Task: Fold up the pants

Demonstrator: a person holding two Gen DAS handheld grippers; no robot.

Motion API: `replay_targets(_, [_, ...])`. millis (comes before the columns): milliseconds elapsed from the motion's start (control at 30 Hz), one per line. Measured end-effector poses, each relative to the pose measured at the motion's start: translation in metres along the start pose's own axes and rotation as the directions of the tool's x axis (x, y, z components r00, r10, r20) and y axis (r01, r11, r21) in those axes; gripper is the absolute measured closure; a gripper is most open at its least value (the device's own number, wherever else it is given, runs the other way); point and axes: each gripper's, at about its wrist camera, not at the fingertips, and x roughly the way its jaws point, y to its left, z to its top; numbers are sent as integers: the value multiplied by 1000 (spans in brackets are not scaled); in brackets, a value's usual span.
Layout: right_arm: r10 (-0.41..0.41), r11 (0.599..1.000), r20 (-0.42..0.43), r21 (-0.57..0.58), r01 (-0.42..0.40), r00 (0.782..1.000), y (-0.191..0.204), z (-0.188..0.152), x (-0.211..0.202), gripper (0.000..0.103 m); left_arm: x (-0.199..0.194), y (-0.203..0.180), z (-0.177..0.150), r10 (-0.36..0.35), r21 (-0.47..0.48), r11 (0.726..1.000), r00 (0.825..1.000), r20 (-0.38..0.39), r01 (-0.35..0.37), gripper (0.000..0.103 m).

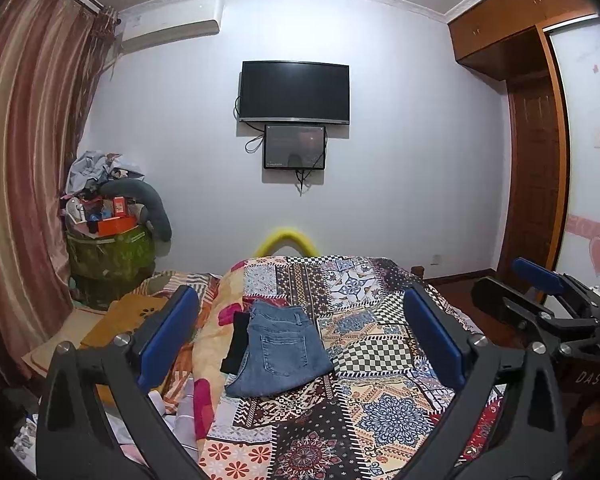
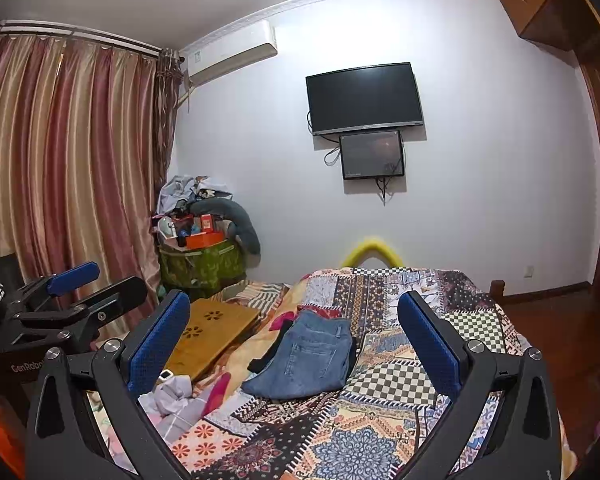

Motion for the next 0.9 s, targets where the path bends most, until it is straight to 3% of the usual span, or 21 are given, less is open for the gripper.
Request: replay_targets(900, [-8, 1000, 3, -1, 8, 1000, -5, -2, -5, 0, -2, 1, 1, -20, -19, 1000, 1000, 11, 20, 0])
